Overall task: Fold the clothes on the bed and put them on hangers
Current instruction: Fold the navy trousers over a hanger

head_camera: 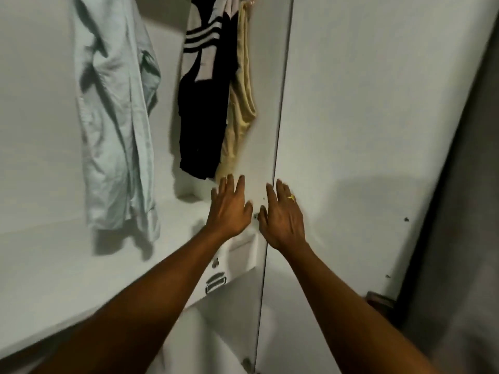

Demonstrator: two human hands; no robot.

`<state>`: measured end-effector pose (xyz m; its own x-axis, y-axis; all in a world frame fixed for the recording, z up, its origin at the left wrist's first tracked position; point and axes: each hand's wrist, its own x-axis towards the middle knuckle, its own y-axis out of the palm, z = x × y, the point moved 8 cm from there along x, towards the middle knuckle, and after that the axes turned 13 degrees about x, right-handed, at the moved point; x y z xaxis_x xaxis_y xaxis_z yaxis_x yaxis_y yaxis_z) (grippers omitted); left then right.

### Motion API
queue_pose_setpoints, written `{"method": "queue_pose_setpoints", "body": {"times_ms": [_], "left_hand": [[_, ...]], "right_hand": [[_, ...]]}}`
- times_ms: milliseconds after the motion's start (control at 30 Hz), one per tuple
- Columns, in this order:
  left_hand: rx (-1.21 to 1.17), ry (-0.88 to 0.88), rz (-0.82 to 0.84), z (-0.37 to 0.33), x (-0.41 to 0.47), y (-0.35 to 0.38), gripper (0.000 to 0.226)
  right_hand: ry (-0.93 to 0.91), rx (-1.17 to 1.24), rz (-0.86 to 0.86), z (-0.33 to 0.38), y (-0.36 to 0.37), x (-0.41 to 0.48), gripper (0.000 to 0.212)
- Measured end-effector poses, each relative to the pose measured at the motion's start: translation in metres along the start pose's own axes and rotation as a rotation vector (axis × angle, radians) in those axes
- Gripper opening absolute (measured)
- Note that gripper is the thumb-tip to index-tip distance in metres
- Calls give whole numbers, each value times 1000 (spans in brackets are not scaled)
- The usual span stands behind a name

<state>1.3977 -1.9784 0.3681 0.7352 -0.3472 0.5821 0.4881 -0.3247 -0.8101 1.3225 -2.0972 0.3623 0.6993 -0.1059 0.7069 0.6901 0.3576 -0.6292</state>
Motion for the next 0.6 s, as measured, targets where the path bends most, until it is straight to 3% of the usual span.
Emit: {"method": "queue_pose_setpoints", "body": {"times_ms": [67, 267, 600], "left_hand": [[-21, 28, 130, -25, -66, 15, 72], [-90, 131, 217, -92, -215, 29, 70], [-229, 512, 500, -225, -470, 43, 67]], "right_hand": [[93, 0, 96, -10, -2, -67, 63], [254, -129, 327, -18, -38, -241, 70], [843, -239, 316, 4, -150, -554, 70]]}}
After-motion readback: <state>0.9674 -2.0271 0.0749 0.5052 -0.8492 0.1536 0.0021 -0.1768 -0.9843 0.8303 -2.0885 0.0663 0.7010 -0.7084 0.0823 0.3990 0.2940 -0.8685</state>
